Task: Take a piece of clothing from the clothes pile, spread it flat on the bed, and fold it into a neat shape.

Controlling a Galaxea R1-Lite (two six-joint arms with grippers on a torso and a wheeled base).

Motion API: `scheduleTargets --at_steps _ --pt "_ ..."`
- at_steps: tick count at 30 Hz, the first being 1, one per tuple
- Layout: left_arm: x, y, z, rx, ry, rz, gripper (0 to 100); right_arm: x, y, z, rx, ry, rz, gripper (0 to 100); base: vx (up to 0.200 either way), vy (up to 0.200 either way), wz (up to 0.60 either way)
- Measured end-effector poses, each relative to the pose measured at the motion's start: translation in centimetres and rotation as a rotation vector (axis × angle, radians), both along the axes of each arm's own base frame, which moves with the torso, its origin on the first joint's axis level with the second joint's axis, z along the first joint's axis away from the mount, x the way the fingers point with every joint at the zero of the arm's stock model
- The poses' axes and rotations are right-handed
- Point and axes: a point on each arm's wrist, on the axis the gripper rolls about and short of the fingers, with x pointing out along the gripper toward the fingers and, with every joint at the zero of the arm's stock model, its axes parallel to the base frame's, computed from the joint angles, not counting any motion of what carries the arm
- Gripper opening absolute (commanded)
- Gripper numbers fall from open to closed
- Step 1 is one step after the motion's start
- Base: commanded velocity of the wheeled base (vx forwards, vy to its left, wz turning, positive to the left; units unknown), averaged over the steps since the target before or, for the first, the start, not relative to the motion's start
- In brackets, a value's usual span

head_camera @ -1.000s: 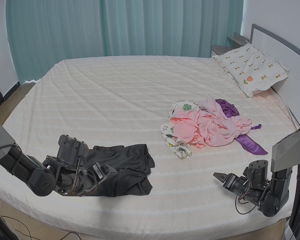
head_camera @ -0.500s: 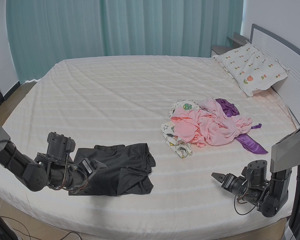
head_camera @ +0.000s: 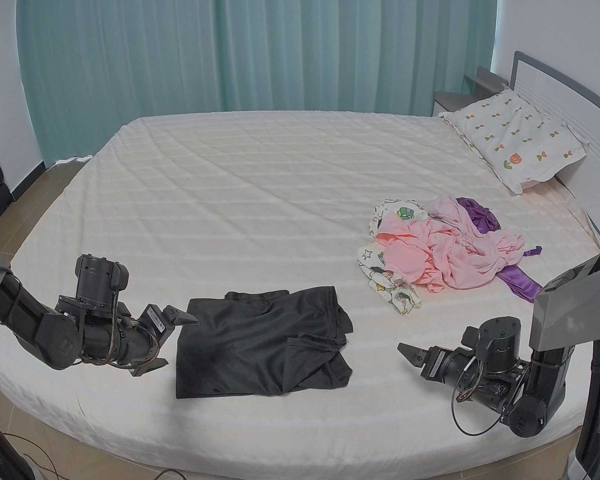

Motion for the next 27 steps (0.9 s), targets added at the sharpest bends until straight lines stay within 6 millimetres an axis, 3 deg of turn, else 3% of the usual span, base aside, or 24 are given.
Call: scheduleTargets --at_steps 6,11,19,27 --pt "0.1 0.3 0.0 -0.018 0.003 -0.007 100 1.0 1.5 -0.2 -0.081 0.007 0.021 100 0.000 0.200 0.00" --pt "0.0 0.4 0.0 -0.023 0.005 -0.008 100 2.1 4.1 0.0 -0.125 0.001 0.030 100 0.000 0.200 0.00" --pt "-0.1 0.5 -0.4 -0.022 0.020 -0.009 100 2.9 7.4 0.1 -0.209 -0.008 0.081 100 0.000 0.000 0.00" --pt "-0.2 0.5 -0.6 -0.020 0.029 -0.010 100 3.8 8.0 -0.4 -0.387 -0.064 0.101 100 0.000 0.000 0.00"
